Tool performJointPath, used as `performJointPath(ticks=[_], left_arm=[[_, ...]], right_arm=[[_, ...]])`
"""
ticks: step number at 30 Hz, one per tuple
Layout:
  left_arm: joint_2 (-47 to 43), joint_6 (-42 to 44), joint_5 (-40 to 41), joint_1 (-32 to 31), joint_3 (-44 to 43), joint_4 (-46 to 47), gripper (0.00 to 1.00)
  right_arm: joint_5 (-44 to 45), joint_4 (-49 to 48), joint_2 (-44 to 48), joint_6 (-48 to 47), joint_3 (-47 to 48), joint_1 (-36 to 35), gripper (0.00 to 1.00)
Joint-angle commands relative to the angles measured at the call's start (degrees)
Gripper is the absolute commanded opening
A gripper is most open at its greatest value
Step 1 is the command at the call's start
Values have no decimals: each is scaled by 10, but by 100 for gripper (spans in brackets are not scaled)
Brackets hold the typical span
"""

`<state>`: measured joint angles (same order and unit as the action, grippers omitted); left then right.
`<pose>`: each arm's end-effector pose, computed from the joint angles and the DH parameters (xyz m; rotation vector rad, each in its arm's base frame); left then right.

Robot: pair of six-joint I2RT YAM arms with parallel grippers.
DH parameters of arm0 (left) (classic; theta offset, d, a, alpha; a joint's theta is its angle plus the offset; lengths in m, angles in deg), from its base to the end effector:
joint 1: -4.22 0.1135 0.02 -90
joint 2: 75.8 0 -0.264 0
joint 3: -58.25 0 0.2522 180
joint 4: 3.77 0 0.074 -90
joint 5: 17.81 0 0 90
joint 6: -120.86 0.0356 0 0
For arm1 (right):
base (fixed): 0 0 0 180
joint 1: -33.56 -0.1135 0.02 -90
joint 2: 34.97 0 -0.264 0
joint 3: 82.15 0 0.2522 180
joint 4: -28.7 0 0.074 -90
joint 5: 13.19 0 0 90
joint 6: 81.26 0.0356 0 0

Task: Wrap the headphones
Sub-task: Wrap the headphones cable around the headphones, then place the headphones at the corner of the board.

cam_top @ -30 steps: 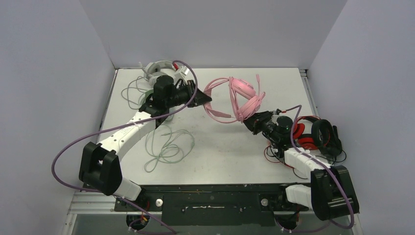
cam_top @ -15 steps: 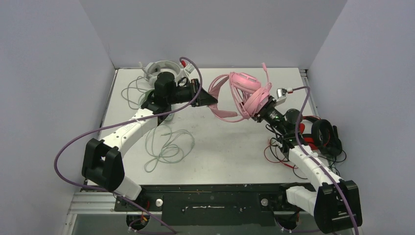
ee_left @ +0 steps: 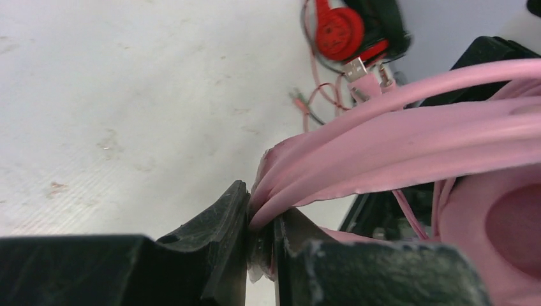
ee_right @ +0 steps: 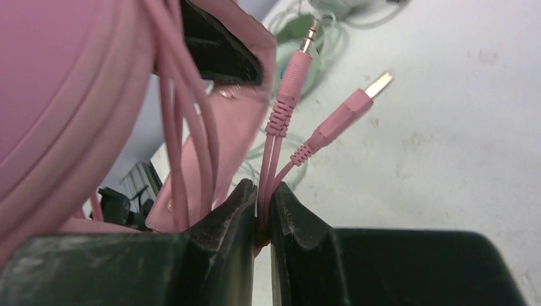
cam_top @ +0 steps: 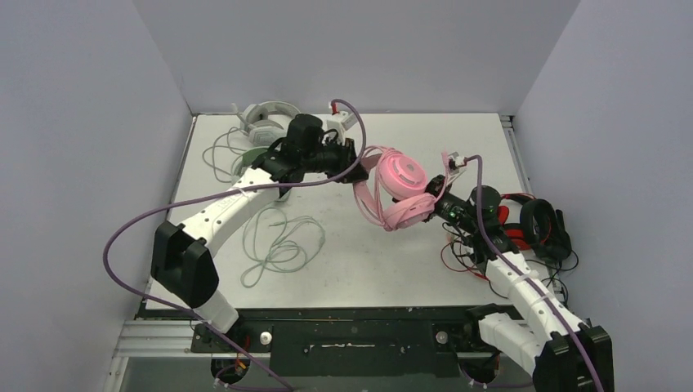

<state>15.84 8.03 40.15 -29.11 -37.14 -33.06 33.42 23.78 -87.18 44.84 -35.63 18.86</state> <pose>0.3014 -0.2208 0.3490 0.5745 2.0699 -1.1628 0.1960 0.0767 0.2958 -0.3233 1.7058 1.2647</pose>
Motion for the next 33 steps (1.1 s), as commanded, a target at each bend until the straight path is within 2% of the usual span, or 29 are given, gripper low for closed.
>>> performJointPath(ticks=[1, 7, 12, 17, 22, 28, 33], left_arm=[[34, 100, 112, -58, -57, -125, 0], [107, 139, 252, -98, -85, -199, 0], [150, 169, 283, -121, -86, -234, 0], [189, 216, 290, -158, -97, -269, 0], [187, 217, 304, -166, -71, -233, 0], [136, 210, 287, -167, -24, -146, 0], [67, 268, 277, -189, 47, -58, 0]], right_arm=[[28, -30, -37, -46, -45, -9, 7], [127, -147, -43, 27, -173, -41, 5], [165, -217, -53, 35, -247, -50, 8], [160, -273, -64, 25, -286, -63, 9], [182, -247, -46, -33, -295, -108, 11], [236, -220, -12, -70, -298, -161, 12], [247, -225, -44, -104, -278, -193, 14]])
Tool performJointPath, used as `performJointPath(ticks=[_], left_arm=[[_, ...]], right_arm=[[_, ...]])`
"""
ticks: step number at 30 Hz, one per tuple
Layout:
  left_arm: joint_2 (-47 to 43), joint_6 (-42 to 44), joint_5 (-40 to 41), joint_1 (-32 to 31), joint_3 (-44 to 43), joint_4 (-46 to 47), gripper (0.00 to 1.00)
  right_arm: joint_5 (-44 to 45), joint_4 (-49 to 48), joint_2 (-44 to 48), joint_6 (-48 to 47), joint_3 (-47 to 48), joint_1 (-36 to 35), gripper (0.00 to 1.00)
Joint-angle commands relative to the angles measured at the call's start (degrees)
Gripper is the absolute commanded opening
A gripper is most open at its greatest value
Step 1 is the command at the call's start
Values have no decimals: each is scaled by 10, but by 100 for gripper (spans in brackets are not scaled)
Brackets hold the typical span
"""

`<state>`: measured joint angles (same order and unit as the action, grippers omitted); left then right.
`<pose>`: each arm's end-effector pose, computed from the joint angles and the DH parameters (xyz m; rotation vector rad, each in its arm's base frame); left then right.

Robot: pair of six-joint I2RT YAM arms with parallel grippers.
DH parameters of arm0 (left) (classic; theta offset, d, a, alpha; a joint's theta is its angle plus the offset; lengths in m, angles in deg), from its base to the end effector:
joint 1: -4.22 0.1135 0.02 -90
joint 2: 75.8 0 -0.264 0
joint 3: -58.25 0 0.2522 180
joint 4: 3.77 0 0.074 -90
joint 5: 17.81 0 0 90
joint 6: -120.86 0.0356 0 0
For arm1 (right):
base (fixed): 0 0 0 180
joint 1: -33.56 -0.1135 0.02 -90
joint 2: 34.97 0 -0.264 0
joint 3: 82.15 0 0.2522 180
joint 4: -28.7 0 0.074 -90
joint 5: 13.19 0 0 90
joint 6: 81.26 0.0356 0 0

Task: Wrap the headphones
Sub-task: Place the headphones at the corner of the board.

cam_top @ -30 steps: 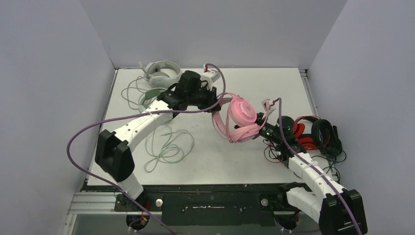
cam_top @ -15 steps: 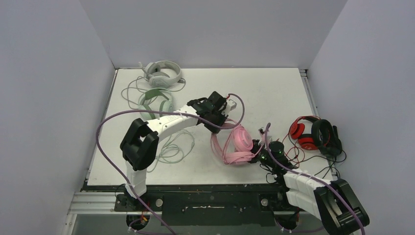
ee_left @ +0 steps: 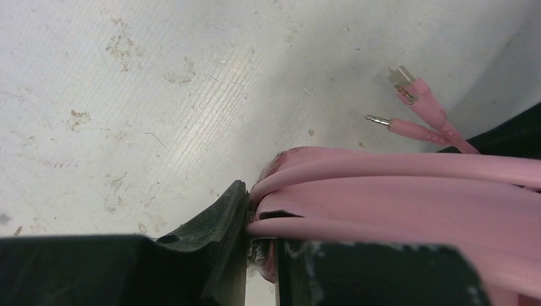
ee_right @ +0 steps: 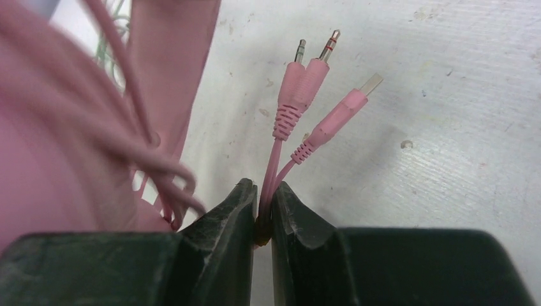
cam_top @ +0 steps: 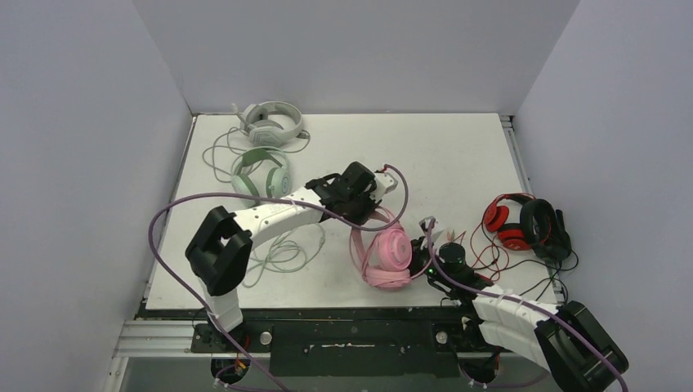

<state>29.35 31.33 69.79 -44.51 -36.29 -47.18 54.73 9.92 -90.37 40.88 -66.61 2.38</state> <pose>0.2636 -0.3026 0.2332 1.0806 2.3184 -0.3884 0.1330 0.0961 0.1307 -0.2582 2.0592 1.0825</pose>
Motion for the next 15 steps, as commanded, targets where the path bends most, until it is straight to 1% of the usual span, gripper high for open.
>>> performJointPath(ticks=[1, 4, 8, 11, 13, 15], left_arm=[[-80, 40, -9, -38, 49, 95, 0], [-99, 40, -5, -39, 62, 105, 0], [-120, 55, -17, -40, 79, 115, 0], [-130, 67, -17, -40, 92, 118, 0], [-121, 76, -8, -40, 80, 90, 0], [-99, 80, 10, -40, 50, 45, 0]], right_arm=[[46, -78, -20, -69, 39, -36, 14], [67, -74, -43, -69, 50, -44, 14], [96, -101, -48, -39, 42, -43, 13], [151, -68, -55, -10, 57, -42, 12], [181, -35, -64, 2, 73, -41, 11], [187, -23, -77, 11, 82, -40, 11]])
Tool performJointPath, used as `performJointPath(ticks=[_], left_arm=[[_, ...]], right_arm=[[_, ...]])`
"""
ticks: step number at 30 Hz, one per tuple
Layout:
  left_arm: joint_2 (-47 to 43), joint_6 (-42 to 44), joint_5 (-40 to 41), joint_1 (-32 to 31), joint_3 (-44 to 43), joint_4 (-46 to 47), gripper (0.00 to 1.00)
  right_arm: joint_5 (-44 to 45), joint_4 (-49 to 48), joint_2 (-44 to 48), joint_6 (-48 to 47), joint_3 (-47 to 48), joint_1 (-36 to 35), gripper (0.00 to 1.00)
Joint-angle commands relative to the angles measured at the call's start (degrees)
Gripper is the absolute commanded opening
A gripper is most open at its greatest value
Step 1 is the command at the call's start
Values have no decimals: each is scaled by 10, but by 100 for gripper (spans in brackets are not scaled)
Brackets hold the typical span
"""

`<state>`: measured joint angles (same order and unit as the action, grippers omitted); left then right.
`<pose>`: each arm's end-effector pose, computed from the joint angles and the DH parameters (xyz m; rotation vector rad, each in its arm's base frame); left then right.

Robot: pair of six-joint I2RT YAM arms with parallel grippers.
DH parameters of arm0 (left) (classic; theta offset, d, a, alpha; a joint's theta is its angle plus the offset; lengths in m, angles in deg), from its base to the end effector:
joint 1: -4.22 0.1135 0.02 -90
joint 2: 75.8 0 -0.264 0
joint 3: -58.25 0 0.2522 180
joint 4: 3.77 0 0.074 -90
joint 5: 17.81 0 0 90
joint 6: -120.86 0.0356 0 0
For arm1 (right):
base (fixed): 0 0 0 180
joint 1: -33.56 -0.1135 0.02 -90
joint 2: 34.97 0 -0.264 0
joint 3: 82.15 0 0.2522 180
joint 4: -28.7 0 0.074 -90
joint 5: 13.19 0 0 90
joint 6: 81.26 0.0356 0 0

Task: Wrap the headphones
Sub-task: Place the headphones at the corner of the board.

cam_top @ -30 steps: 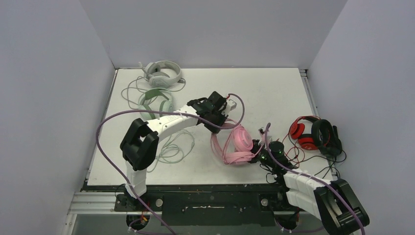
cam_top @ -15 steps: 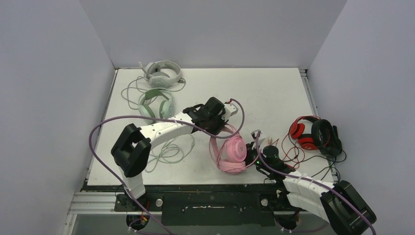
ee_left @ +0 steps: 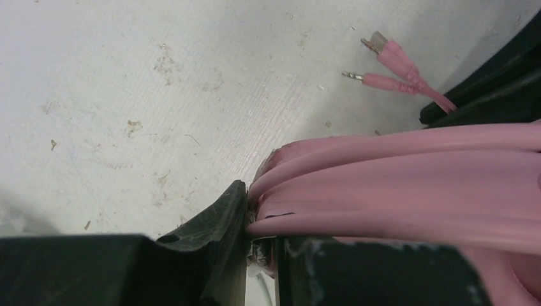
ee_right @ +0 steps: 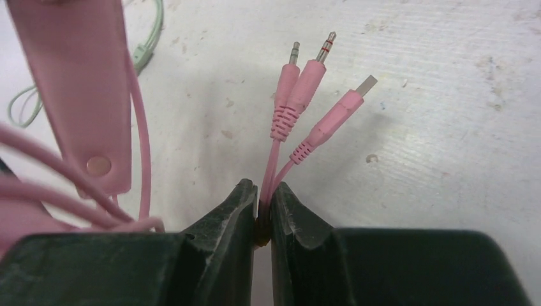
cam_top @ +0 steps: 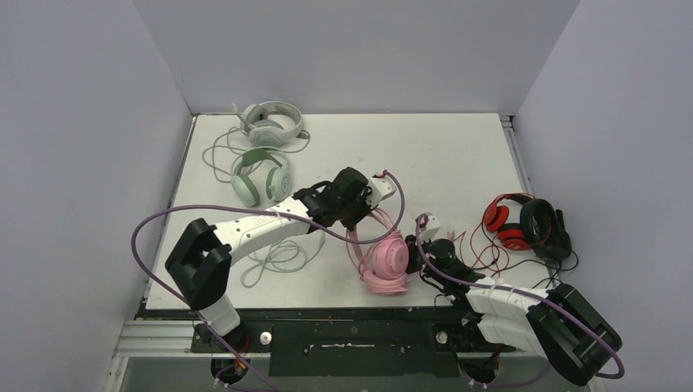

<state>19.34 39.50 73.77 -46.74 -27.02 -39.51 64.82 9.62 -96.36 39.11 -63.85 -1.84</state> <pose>0.2330 -0.2858 0.2549 1.1762 2.0809 -0.3213 0.1401 0.1087 0.1287 -0.2355 2.0948 0.9269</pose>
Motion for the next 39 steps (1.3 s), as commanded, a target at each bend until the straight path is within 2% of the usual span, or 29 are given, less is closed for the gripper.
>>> performJointPath(ticks=[1, 8, 12, 15, 18, 25, 31, 36, 39], left_arm=[[15, -2, -22, -19, -63, -62, 0], [97, -8, 21, -19, -170, -177, 0], [148, 8, 23, -23, -232, -238, 0], [182, 32, 53, -29, -262, -251, 0], [179, 61, 71, -37, -230, -179, 0], [118, 87, 105, -39, -99, 26, 0], [34, 131, 95, -41, 40, 192, 0], [42, 124, 111, -42, 23, 165, 0], [55, 126, 115, -42, 1, 141, 0]], right_arm=[[81, -23, -24, 32, 55, 2, 11], [107, -13, -73, 79, 44, 3, 12], [118, -9, -84, 77, 36, 4, 13], [135, -23, -78, 63, 19, 4, 13], [141, -73, -58, 45, -5, 2, 16], [175, -29, -52, 16, 22, 3, 19], [174, -28, -58, 10, 27, 1, 20], [172, -4, -50, 6, 38, 0, 21], [190, 20, -26, 17, 42, 0, 27]])
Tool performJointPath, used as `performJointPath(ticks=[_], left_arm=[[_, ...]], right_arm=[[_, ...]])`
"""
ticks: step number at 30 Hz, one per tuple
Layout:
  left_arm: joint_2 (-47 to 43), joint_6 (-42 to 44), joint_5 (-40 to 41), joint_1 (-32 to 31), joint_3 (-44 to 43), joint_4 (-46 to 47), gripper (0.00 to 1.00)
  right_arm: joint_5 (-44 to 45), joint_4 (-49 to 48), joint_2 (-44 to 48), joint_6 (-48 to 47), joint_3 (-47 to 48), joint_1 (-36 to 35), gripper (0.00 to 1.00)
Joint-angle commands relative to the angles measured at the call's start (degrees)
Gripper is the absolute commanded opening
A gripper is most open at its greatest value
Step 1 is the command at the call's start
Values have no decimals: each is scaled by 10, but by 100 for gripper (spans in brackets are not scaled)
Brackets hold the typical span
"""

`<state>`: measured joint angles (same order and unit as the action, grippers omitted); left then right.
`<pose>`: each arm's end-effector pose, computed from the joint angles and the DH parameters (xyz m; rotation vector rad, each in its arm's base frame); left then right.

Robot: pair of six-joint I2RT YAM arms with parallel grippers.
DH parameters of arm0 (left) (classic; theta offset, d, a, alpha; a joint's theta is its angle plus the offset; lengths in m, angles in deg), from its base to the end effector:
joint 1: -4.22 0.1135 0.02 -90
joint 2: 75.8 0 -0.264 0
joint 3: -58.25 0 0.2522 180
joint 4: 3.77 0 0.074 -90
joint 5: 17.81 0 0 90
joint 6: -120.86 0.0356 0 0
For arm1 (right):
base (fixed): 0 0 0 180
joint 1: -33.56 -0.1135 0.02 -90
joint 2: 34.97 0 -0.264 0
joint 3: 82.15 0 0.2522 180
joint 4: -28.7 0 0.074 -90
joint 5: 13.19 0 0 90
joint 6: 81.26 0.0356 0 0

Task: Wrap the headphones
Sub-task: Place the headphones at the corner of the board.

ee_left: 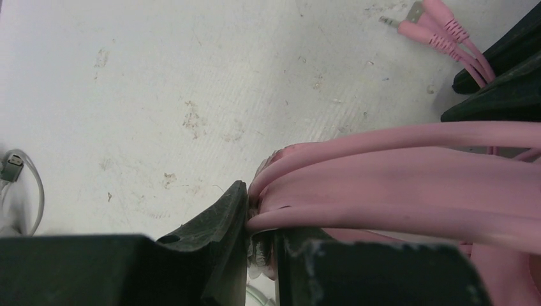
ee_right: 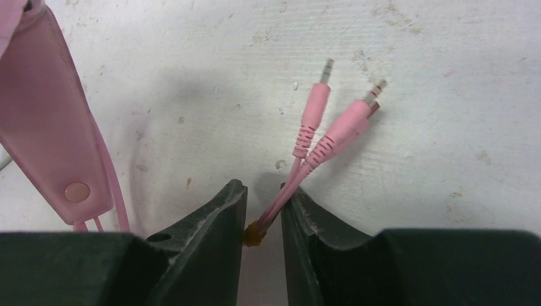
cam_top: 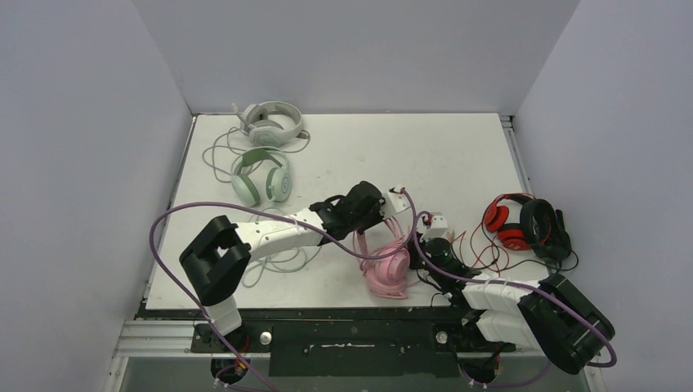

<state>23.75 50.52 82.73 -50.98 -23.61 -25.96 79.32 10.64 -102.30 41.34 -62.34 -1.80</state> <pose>0.2266 -0.3147 0.2273 1.2926 1.8487 -0.1237 0.1509 0.1052 0.1172 -0.0244 2.1559 0.6641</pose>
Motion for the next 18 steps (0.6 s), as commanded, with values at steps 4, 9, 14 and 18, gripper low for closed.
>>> performJointPath(ticks=[4, 9, 14, 18], left_arm=[[40, 13, 30, 0, -58, -35, 0], [72, 1, 29, 1, -72, -53, 0], [103, -3, 19, 1, -114, -89, 0], [125, -3, 18, 1, -147, -119, 0]], right_arm=[[92, 83, 78, 21, 46, 0, 30], [153, 156, 98, 36, 71, 4, 37], [163, 206, 99, 58, 87, 27, 39], [140, 255, 128, 75, 105, 87, 43]])
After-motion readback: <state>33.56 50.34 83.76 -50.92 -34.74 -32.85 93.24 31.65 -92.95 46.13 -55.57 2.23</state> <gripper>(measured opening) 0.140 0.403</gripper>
